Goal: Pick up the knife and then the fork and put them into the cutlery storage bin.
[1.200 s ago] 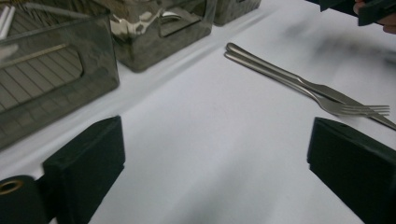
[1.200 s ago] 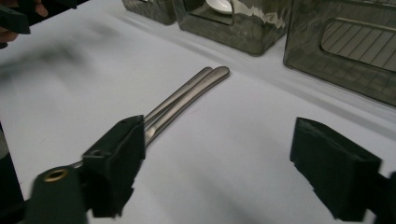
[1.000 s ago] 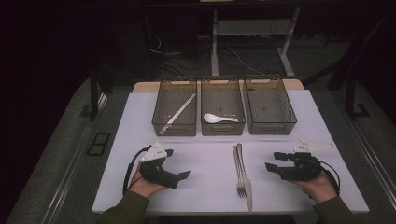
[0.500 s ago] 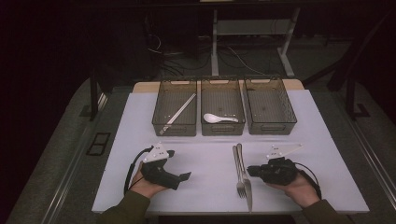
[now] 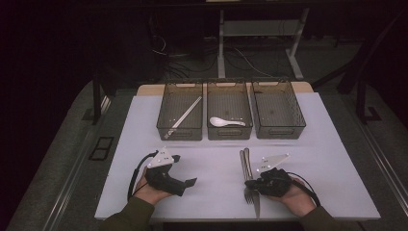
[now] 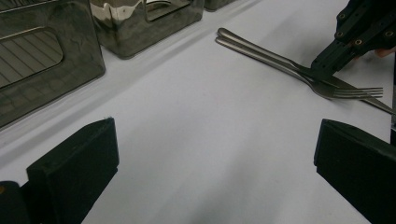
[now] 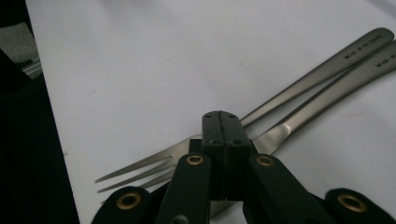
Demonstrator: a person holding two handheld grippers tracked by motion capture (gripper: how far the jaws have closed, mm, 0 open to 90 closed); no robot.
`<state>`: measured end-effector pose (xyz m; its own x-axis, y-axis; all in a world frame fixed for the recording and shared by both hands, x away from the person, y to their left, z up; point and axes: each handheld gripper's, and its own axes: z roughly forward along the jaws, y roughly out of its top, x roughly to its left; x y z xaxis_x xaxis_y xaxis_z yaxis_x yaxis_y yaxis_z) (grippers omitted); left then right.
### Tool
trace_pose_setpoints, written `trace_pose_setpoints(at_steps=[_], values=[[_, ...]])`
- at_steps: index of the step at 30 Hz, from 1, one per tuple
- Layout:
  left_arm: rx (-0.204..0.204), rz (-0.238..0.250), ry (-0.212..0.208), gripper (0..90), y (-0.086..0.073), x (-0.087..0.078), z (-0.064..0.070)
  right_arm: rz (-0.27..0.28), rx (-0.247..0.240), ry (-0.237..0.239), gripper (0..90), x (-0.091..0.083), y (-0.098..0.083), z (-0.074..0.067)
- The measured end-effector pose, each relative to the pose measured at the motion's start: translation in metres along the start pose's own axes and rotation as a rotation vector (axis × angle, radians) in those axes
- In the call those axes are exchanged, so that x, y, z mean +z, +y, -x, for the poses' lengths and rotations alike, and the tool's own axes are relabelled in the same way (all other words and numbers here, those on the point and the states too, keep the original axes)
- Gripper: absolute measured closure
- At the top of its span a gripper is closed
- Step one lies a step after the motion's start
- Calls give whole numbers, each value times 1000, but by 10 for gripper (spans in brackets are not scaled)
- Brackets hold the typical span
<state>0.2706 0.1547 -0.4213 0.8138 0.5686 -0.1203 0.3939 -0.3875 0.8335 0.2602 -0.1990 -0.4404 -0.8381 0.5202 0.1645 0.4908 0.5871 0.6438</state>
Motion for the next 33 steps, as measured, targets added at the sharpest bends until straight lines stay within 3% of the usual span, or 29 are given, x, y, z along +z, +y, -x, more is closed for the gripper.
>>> trace_pose_setpoints(at_steps=[14,33], values=[[3,4,0,0,1,-1,1,-36,-27,-20,898,0,-1,-8],[11,-3,3,0,1,0,2,-77,-18,-140,898,-18,-13,7]])
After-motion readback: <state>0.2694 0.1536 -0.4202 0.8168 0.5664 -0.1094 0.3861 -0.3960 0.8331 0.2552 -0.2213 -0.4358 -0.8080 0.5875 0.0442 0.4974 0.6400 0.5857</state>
